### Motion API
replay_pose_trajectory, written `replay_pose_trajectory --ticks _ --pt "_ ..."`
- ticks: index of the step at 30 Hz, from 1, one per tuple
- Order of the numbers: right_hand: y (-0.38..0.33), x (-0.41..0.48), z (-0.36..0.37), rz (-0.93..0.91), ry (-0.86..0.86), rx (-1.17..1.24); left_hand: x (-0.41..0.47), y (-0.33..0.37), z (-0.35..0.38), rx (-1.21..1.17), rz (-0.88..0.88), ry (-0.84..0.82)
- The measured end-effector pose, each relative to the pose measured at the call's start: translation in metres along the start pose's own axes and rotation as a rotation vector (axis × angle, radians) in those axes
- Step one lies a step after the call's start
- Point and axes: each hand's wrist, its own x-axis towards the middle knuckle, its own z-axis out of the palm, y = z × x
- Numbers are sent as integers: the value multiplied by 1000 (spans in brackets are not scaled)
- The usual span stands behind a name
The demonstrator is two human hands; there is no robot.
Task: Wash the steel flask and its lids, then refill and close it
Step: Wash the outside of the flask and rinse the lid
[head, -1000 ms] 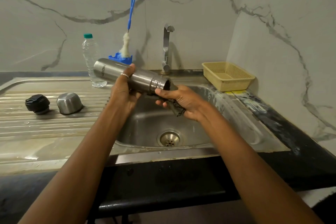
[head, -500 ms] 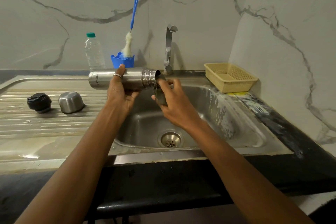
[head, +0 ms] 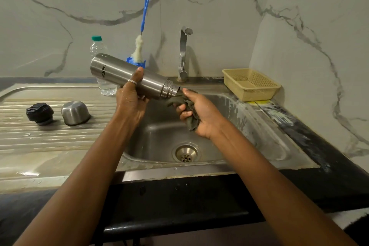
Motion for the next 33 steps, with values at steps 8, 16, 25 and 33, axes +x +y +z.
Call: replay_pose_trajectory --ticks 8,16,25,33 --pt "-19 -2 -9 -412 394 -654 3 -4 -5 50 4 50" --pt "30 10 -7 -1053 178 -2035 0 -7 1 155 20 59" --pt "21 17 4 -427 -27 -1141 -5 -1 4 309 -33 -187" --pt "13 31 4 -284 32 -572 -15 -17 17 629 15 -447"
